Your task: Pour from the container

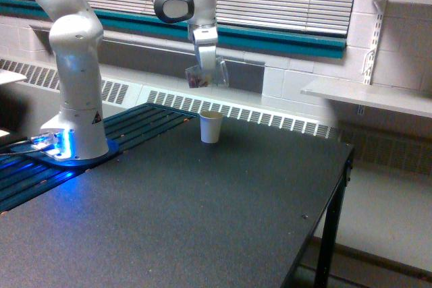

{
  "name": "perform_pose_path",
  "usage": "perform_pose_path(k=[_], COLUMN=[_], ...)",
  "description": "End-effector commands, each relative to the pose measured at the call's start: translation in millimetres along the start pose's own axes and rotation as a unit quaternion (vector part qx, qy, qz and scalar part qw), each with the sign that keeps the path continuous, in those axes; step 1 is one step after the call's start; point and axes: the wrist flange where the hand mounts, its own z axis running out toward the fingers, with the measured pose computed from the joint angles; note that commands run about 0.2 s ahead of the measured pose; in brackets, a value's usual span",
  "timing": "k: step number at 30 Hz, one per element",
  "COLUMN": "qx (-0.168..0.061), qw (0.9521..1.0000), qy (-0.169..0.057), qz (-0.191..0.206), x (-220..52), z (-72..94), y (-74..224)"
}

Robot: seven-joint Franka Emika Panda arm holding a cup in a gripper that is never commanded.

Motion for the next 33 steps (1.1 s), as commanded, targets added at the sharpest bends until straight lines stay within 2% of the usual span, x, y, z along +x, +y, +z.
perform_pose_path(k=[1,33], qx=[-0.006,-0.033], qw=[0.9999,0.9971], qy=[-0.013,-0.068], qz=[-0.003,-0.001], x=[-11,-26], z=[6.6,40.3], y=[3,20])
